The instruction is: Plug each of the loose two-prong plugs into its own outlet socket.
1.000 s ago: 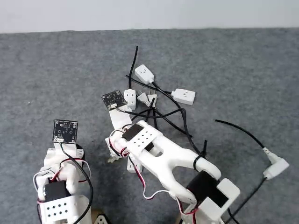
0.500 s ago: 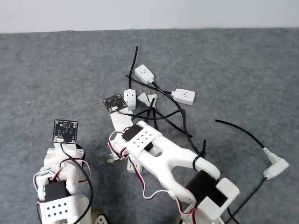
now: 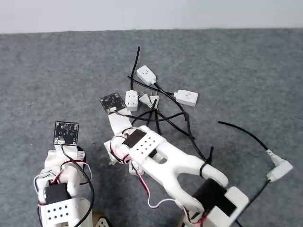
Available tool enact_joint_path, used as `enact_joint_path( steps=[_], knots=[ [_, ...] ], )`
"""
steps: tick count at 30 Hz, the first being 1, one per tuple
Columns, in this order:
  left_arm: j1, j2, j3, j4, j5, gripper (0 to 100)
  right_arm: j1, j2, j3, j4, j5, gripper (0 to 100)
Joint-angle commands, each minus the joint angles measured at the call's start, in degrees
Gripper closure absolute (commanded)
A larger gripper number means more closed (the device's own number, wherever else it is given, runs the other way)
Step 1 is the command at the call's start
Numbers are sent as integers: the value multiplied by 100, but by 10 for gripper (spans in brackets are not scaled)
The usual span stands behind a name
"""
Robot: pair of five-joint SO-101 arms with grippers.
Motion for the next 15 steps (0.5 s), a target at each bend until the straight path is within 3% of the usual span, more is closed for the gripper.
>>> enact_joint_path(
  steps=[1,15],
  knots=[
    [-18,-79,-189,-26,26,903,-31,4,-70,163,62,991],
    [-18,-79,-180,-26,26,903,4,40,26,409,88,991]
  ],
)
